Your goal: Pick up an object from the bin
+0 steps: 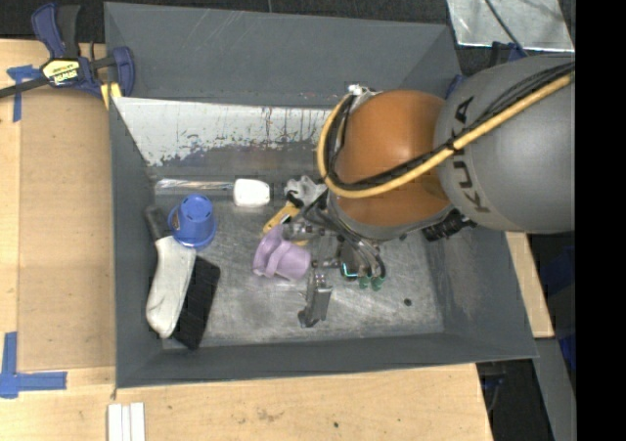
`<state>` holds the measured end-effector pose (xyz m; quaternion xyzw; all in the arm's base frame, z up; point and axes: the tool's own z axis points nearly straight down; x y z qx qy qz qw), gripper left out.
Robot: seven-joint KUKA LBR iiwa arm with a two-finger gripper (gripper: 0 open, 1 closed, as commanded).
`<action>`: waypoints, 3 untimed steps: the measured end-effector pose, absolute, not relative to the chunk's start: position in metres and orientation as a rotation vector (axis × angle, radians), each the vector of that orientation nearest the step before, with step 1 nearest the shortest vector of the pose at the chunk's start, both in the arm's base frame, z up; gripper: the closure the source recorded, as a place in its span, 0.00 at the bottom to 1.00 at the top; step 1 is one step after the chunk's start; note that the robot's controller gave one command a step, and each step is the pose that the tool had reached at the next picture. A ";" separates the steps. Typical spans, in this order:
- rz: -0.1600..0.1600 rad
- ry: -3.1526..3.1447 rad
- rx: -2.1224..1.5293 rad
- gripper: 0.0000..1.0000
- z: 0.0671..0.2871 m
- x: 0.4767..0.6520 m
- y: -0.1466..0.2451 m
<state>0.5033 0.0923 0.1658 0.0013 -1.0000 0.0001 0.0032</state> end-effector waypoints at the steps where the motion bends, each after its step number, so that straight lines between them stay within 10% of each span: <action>1: -0.001 -3.144 0.000 0.00 0.170 0.505 0.092; 2: -0.001 -3.144 0.182 0.00 0.134 0.531 0.135; 3: -0.003 -3.145 0.110 0.00 0.111 0.572 0.088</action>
Offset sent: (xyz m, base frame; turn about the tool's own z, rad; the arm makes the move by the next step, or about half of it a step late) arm 0.0645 0.1134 -0.0958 -0.3013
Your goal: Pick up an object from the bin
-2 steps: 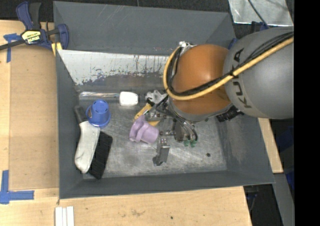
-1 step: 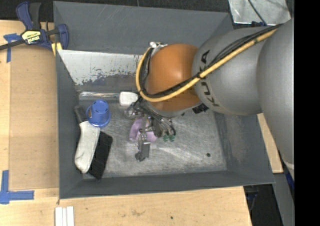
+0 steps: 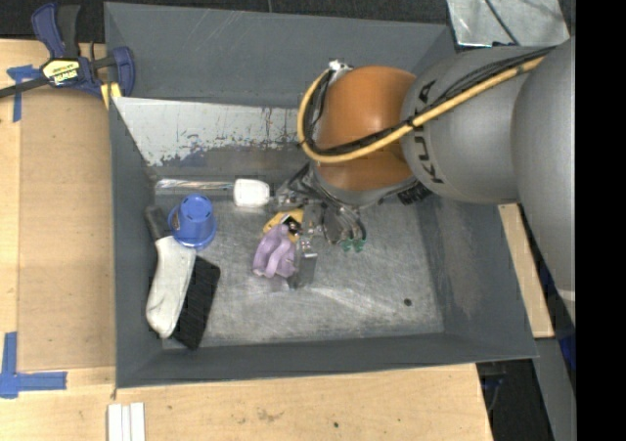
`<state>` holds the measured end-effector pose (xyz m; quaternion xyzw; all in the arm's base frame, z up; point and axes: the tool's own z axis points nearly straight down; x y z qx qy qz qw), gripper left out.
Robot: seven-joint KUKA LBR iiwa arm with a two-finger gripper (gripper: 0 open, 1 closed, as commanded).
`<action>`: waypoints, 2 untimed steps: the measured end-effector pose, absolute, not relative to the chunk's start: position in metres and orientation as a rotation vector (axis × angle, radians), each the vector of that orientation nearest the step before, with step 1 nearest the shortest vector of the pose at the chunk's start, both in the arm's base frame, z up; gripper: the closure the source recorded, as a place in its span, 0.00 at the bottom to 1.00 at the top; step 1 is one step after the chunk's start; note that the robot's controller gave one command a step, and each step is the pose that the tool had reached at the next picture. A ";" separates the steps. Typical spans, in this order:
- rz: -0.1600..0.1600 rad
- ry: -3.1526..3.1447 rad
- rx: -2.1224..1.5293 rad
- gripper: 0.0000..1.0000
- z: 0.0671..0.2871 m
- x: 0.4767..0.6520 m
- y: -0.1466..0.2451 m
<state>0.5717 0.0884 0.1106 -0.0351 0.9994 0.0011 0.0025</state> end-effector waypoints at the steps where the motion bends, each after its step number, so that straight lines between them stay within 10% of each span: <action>1: -0.003 3.104 -0.454 0.00 0.125 0.582 0.071; 2: 0.001 3.094 -0.524 0.00 0.098 0.575 0.079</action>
Offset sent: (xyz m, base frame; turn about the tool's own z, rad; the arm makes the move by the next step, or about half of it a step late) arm -0.0050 -0.0015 -0.0406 -0.0199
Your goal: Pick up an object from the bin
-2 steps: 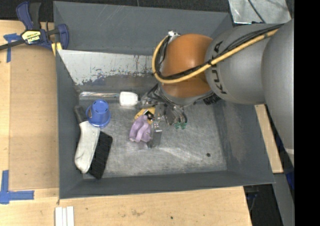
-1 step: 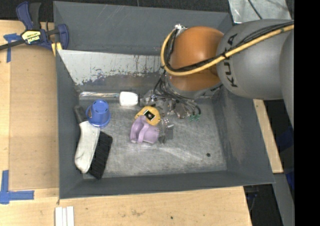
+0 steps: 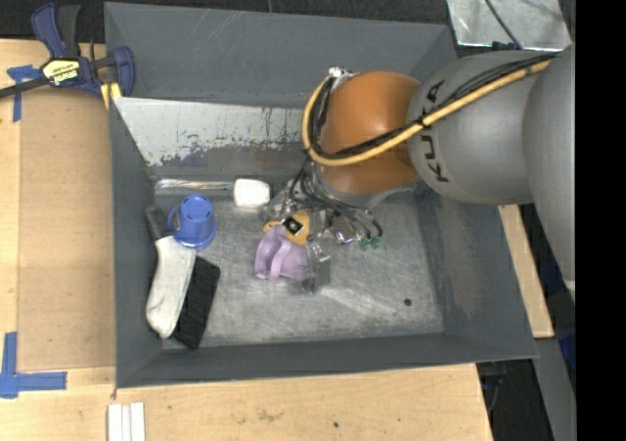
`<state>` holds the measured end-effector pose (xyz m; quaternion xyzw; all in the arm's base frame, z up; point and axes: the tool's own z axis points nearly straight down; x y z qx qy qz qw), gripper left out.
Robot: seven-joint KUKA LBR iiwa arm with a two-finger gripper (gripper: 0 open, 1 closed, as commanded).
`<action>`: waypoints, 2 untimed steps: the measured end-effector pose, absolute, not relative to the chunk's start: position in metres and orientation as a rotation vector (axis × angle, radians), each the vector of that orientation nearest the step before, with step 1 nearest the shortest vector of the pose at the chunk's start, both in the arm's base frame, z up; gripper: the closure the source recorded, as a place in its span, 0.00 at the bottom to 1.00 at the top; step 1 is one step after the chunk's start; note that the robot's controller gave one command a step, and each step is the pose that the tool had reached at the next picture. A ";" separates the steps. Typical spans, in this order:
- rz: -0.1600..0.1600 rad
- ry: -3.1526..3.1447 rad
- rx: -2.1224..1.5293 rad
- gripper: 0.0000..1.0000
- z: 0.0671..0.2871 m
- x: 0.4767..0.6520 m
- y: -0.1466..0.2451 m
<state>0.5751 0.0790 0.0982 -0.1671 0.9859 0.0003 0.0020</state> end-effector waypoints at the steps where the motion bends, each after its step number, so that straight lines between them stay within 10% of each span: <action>1: 0.006 3.089 -0.492 1.00 0.079 0.581 0.084; 2: 0.006 3.090 -0.491 1.00 0.079 0.580 0.084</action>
Offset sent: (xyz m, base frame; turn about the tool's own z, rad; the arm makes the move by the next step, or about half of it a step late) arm 0.0000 0.0000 0.0000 0.0000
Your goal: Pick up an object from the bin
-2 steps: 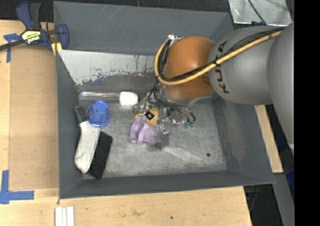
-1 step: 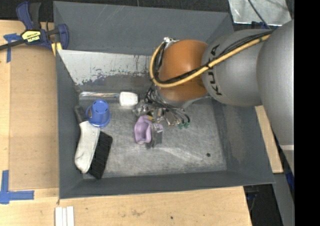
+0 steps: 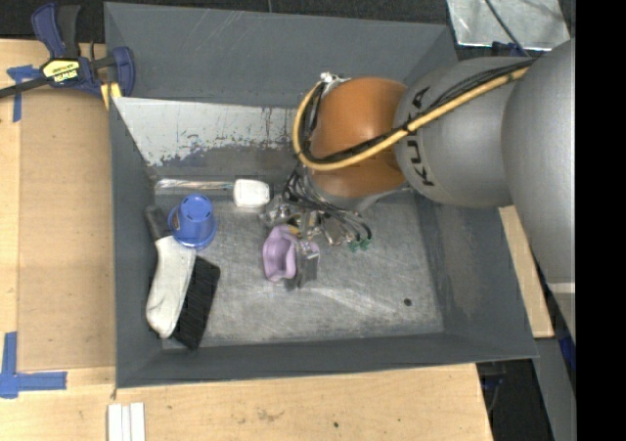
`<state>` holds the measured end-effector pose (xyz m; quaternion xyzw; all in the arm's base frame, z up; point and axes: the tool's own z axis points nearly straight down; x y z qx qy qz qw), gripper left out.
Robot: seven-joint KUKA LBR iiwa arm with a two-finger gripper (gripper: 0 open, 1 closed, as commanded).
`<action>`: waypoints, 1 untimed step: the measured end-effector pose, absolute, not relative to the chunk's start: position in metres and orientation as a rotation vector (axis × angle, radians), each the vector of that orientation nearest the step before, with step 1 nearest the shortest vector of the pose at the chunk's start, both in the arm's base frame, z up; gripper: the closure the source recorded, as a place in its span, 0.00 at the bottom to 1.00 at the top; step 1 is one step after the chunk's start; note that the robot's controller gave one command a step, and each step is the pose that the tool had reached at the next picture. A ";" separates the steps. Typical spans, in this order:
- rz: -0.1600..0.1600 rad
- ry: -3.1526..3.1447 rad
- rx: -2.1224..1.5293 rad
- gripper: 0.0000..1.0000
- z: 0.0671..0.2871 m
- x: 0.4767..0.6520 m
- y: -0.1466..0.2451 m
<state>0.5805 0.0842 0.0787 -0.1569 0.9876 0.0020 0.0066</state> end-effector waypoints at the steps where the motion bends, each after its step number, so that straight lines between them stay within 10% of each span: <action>1: 0.006 3.090 -0.490 1.00 0.080 0.581 0.084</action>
Offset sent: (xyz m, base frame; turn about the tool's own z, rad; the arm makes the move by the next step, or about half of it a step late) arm 0.0001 0.0000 0.0016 0.0000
